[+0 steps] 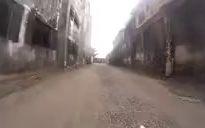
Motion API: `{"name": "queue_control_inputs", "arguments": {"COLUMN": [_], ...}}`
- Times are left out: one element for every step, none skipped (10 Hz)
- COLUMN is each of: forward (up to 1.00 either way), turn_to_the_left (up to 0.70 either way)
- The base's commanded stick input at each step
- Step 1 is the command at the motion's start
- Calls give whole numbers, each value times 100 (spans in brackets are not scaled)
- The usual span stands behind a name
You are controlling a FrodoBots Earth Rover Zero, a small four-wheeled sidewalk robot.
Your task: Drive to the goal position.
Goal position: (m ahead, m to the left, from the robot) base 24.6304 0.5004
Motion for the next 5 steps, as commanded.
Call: {"name": "queue_control_inputs", "arguments": {"forward": [70,70,70,70,70], "turn_to_the_left": [0,0,0,0,0]}}
